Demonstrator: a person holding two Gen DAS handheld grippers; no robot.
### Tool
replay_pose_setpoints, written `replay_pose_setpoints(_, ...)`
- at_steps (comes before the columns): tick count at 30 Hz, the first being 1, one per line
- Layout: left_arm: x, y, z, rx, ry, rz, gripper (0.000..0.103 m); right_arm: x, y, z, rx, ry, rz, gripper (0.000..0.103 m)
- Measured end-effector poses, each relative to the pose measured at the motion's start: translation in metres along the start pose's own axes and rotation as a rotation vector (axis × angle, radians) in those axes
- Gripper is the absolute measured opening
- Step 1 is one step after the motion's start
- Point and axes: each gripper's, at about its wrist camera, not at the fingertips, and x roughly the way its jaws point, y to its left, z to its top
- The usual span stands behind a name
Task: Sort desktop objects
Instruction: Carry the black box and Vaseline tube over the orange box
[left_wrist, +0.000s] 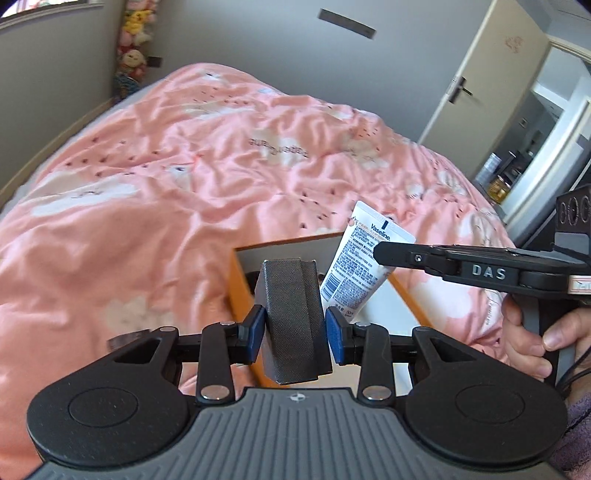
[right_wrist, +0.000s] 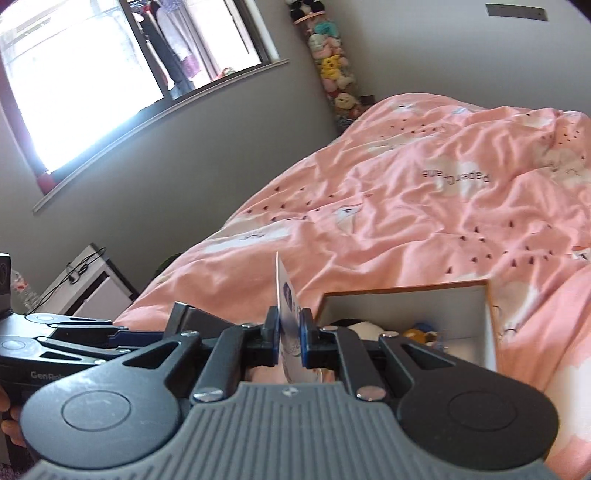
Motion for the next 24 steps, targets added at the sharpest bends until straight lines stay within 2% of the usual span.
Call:
replay_pose_setpoints(5, 0.040, -0.014, 0.003, 0.017, 0.070, -0.059, 0.041, 0.010, -0.043, -0.006, 0.031, 0.042, -0.157, 0.011)
replay_pose_setpoints(11, 0.081, -0.025, 0.007, 0.029, 0.135, -0.117, 0.041, 0.044, -0.080, -0.011, 0.036, 0.096, -0.262, 0.011)
replay_pose_setpoints(16, 0.108, -0.029, 0.010, 0.035, 0.177, -0.113, 0.041, 0.074, -0.093, -0.009, -0.013, 0.117, -0.294, 0.011)
replay_pose_setpoints(24, 0.139, -0.033, 0.019, 0.062, 0.204, -0.127, 0.041, 0.105, -0.108, -0.008, -0.100, 0.132, -0.292, 0.011)
